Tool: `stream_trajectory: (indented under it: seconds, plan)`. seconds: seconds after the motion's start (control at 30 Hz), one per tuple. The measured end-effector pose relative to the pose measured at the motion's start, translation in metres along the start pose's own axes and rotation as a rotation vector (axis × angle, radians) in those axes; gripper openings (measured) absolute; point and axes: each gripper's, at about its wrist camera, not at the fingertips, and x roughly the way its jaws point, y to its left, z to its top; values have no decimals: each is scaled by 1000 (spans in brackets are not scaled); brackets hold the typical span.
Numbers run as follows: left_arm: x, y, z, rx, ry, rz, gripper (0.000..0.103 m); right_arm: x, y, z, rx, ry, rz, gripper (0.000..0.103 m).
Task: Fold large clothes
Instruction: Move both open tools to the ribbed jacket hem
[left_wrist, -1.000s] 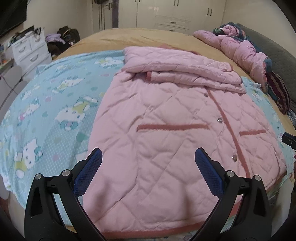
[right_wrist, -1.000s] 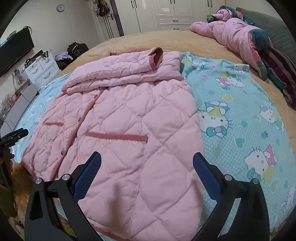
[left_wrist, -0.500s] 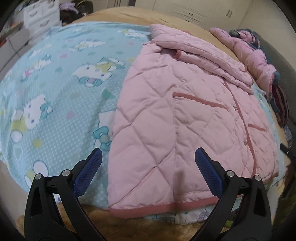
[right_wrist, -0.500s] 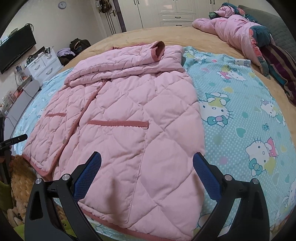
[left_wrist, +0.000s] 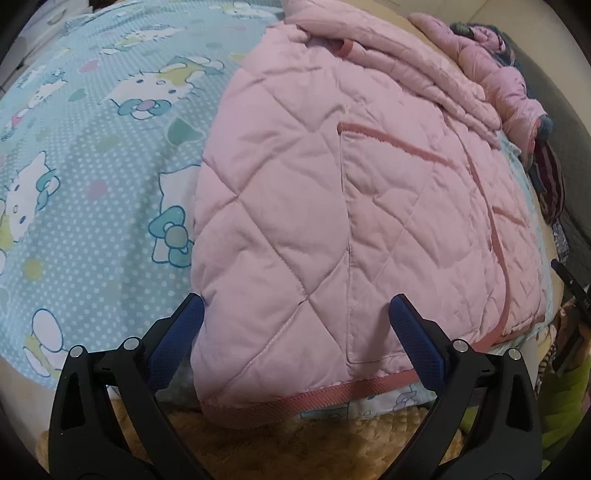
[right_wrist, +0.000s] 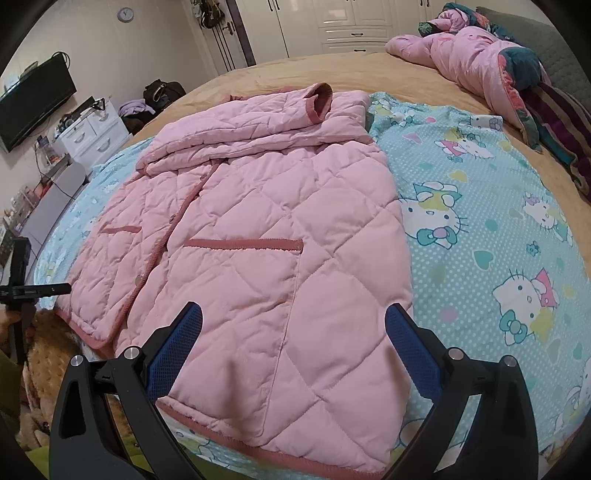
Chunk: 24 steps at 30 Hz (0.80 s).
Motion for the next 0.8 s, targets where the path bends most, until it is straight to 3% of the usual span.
stream_trajectory:
  seconds: [0.3, 0.73, 0.8]
  plan:
    - [6, -1, -4, 12, 71, 45, 94, -4, -11, -20, 6, 66, 30, 99]
    - [8, 11, -1, -49, 67, -35, 94, 4, -38, -53, 94, 193, 81, 99]
    - [7, 11, -1, -49, 60, -35, 89, 9, -42, -59, 118, 222, 105, 99]
